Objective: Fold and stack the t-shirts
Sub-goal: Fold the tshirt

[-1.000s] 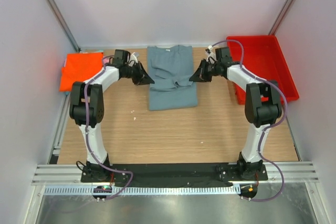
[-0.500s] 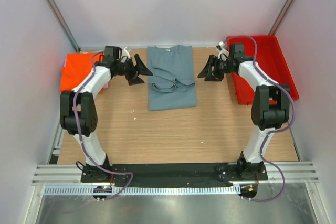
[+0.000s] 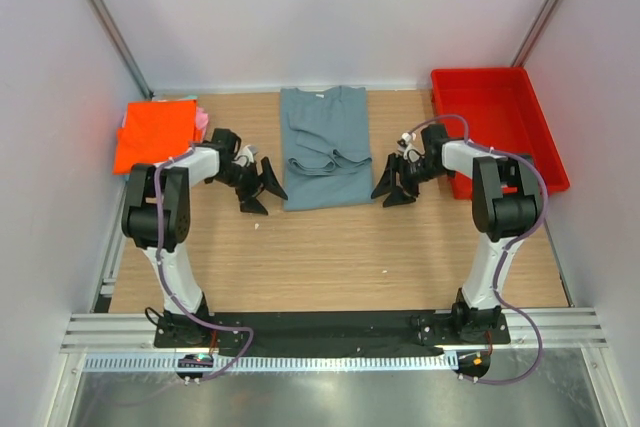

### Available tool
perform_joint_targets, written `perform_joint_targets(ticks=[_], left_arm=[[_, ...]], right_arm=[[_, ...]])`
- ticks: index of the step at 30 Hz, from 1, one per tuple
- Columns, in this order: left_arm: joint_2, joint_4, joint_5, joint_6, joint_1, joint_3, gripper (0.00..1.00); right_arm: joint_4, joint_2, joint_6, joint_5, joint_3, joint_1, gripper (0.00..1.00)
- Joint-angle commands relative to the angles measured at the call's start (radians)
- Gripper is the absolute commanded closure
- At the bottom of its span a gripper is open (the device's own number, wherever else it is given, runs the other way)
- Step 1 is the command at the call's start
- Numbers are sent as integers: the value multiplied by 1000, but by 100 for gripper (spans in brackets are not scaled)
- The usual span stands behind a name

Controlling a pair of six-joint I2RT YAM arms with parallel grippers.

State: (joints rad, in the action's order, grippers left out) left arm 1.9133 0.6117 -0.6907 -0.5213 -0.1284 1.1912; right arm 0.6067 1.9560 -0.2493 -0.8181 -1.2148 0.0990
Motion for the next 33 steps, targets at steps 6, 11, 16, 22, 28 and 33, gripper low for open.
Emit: perform_joint_targets(ticks=[6,11,16,22,28,33], left_arm=[[39,-59,-3,-22,-10,-28,23],[88,-70,-4,-31,-14,-2,23],[125,-70,-9,-36,-22,27,24],[122,-84,-13,-45,-23,18,26],[119,-89,-4,-49,-22,7,26],[130,-95,5,-52,-23,1,26]], right_arm=[[-74,-22,-16,-61,17,18,44],[-125,18,-65,-69,11,31,44],[-179,67,-108,-62,-3,34,46],[-242,118,-157,-53,1,38,52],[-233,146,-185,-32,31,39,58],[-177,158,-154,-38,31,39,51]])
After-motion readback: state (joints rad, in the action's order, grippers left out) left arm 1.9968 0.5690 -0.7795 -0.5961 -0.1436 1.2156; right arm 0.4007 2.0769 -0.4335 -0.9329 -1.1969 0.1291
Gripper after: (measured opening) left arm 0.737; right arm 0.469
